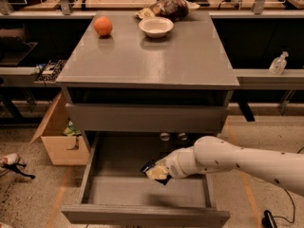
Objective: Place rxbar blueberry into middle drawer
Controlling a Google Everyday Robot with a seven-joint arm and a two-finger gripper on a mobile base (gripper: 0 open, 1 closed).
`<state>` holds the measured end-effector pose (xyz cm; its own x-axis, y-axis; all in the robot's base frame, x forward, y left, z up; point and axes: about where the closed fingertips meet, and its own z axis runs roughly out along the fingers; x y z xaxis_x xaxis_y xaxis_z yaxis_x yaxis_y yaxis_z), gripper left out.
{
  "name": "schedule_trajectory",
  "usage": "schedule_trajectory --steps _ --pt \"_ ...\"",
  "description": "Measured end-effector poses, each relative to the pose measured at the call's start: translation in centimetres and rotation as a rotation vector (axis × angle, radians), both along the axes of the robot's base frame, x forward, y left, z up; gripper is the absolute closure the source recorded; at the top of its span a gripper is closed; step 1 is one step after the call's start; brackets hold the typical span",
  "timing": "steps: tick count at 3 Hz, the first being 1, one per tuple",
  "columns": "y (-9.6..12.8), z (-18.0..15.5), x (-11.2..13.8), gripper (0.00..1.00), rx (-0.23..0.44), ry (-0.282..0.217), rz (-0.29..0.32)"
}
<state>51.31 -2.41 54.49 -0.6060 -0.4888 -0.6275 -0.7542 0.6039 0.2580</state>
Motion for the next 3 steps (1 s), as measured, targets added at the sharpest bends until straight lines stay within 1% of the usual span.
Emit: schedule_trajectory --steps 1,2,3 --pt "2.6 -3.6 0.6 1.0 0.048 0.018 0.006" --pt "5.2 -6.5 1.4 1.0 0.097 0.012 0.005" --pt "7.5 -8.5 2.1 1.0 0.122 -0.018 -0.004"
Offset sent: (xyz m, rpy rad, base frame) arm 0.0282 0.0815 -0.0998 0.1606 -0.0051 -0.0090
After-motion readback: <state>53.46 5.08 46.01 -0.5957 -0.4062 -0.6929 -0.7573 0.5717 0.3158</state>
